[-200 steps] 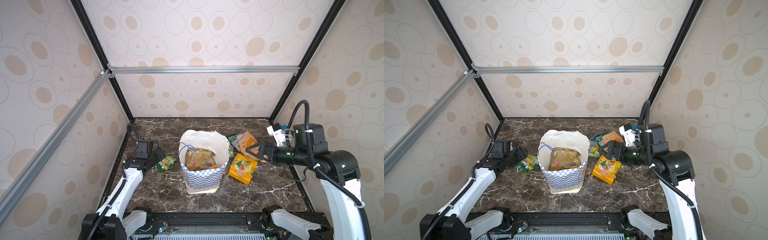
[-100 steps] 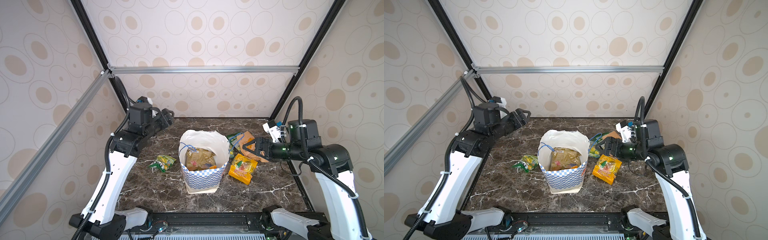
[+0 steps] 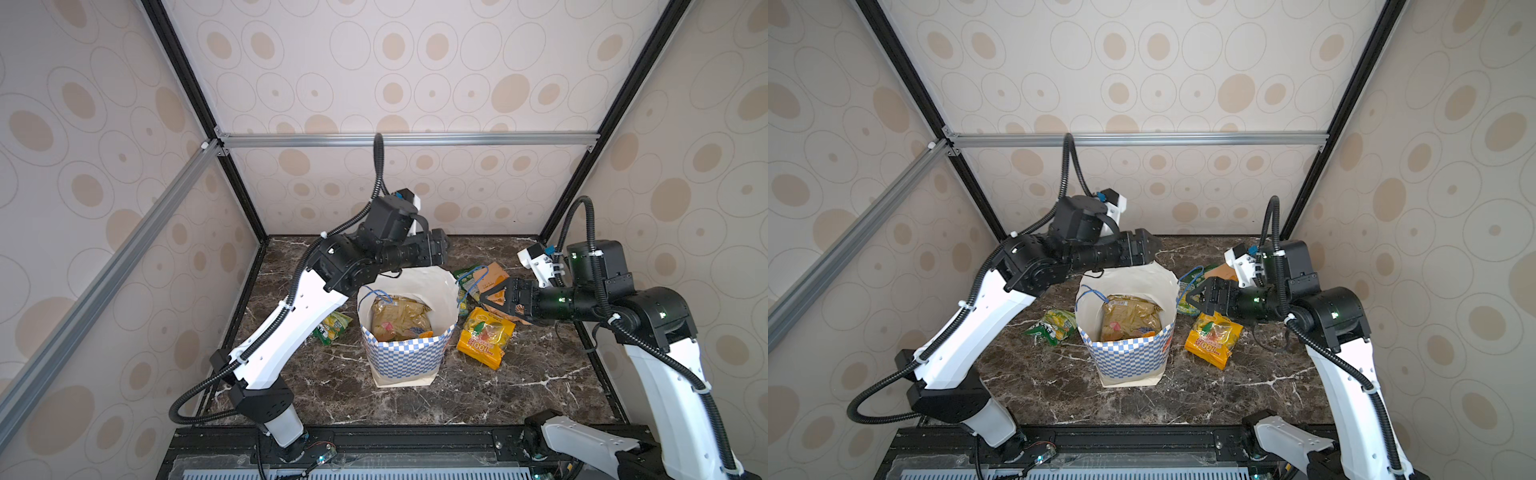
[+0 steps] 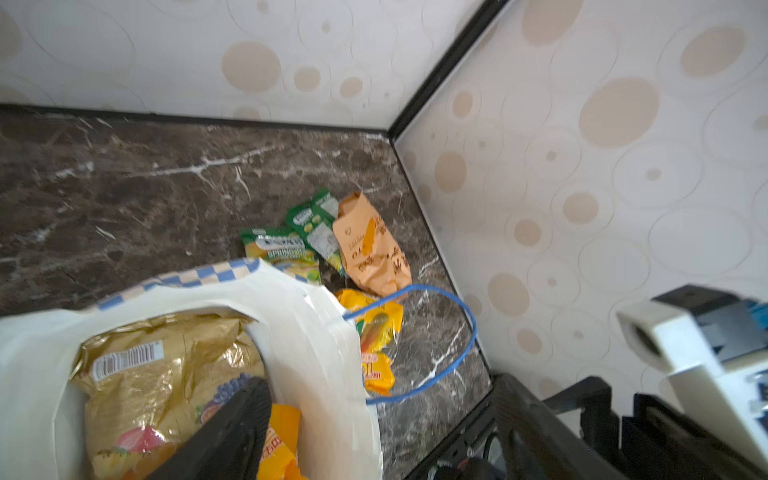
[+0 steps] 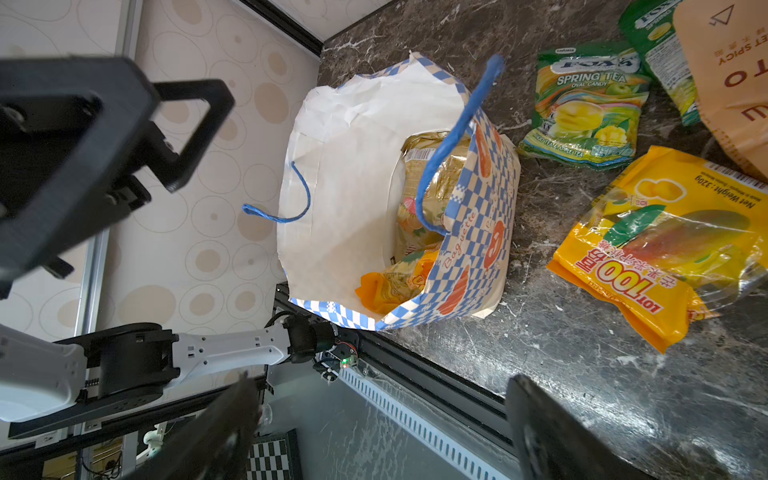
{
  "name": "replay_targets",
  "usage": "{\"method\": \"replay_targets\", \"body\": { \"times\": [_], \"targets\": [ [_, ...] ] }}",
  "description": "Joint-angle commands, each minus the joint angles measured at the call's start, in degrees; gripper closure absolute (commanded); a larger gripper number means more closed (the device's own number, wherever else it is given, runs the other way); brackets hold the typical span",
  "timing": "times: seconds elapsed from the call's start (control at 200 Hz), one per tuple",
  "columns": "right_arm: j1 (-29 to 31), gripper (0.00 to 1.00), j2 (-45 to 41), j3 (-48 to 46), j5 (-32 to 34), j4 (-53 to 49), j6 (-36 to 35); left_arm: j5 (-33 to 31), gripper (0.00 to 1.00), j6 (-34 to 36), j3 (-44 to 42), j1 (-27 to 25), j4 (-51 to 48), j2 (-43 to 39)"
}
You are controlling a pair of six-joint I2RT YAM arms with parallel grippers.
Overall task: Take the snacks out of the paper bag
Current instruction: 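Move the left gripper back over the paper bag and lower it inside, then grasp the yellow '100' gummy pack inside the bag with the left gripper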
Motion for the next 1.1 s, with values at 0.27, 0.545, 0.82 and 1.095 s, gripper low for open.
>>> {"method": "replay_targets", "body": {
  "times": [0.27, 0.545, 0.82, 1.095],
  "targets": [
    [0.44, 0.04, -1.52, -0.65, -1.03, -0.24, -0.01, -8.0, 0.14, 2.44, -21.66, -2.03, -6.45, -2.56],
    [0.5, 0.04, -1.95, -0.81, -0.85, -0.94, -0.66, -4.36, 0.12, 2.54, -35.15, -1.87, -1.03, -2.93],
    [0.44, 0.04, -2.47, -1.61, -0.82, -0.72, -0.48, -2.3, 0.11, 3.3, -43.78, -0.22, 3.91, -1.06],
    [0.5, 0.04, -2.49, -0.67, -0.81, -1.5, -0.86, -5.51, 0.1, 6.24, -41.9, 2.17, 4.83, 6.57]
  ]
}}
